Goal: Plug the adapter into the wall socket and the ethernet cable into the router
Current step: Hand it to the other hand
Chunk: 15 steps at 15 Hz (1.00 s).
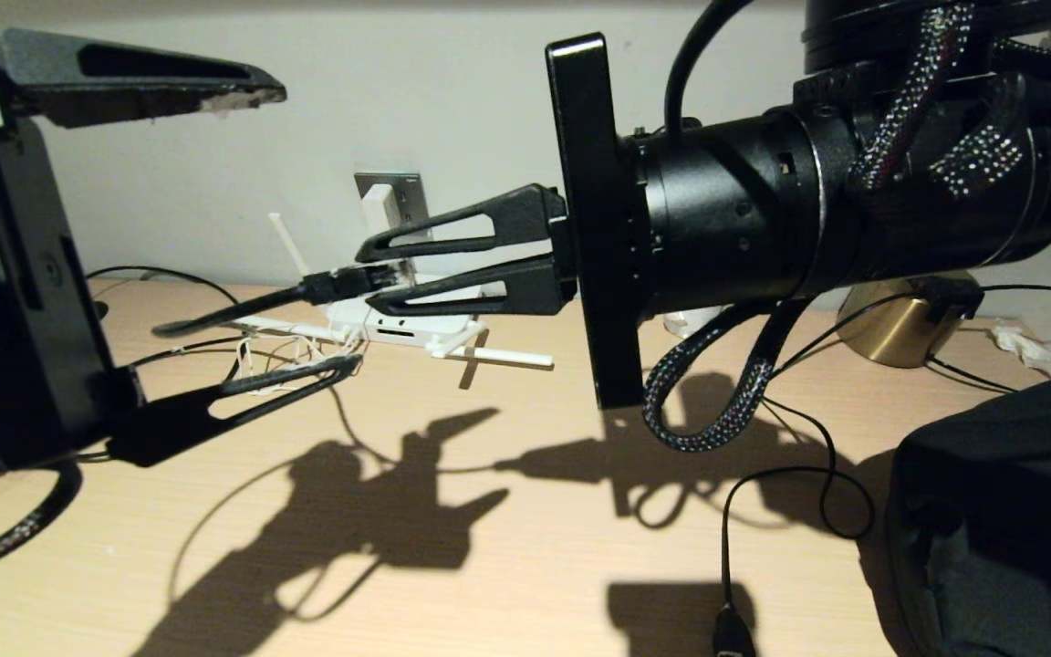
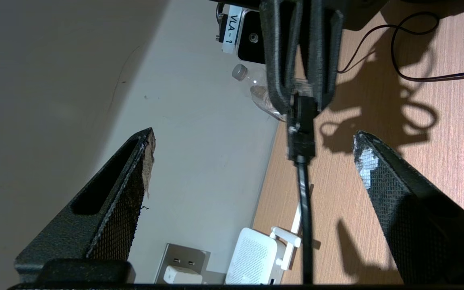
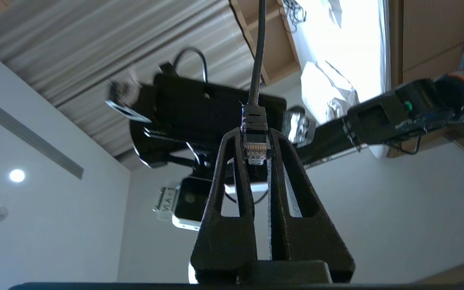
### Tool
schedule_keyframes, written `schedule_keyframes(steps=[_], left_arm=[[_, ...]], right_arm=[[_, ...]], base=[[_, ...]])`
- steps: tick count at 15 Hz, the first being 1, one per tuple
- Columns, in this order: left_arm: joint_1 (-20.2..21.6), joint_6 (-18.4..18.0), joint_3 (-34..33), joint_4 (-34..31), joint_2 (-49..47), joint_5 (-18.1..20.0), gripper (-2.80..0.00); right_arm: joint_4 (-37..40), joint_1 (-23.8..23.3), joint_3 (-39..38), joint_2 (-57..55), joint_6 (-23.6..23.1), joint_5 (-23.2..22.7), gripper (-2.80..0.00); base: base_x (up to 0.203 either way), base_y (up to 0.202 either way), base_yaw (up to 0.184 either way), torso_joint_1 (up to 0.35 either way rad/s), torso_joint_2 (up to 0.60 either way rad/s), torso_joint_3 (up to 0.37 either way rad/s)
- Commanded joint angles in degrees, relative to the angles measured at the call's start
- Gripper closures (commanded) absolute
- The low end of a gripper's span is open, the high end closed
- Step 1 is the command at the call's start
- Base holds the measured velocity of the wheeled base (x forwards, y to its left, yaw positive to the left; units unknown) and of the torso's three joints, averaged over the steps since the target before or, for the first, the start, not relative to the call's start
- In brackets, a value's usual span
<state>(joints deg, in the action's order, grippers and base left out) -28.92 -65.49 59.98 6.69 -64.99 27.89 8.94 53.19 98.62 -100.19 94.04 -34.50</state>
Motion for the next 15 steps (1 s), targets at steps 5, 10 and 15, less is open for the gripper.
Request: schedule_keyframes(steps=[5, 10, 15], left_arm=[[0.00, -0.34, 0.05, 0.07, -0.23, 0.15, -2.80], [0.00, -0.25, -0.47, -0.10, 0.48, 0.06, 0.00], [0.00, -0.25, -4.06, -0.10, 3.19, 0.15, 0.00]], right_arm=[[-0.24, 1.12, 0.26, -0.62, 0.44, -0.13, 0.00], [-0.25, 1.12, 0.26, -0.62, 0.44, -0.04, 0.00], [-0.24, 1.12, 0.69, -0.69, 0.62, -0.13, 0.00]], base=[[0.000, 0.000, 0.000, 0.000, 0.00, 0.000], [0.000, 0.000, 0.000, 0.000, 0.00, 0.000], [0.000, 0.000, 0.000, 0.000, 0.00, 0.000]])
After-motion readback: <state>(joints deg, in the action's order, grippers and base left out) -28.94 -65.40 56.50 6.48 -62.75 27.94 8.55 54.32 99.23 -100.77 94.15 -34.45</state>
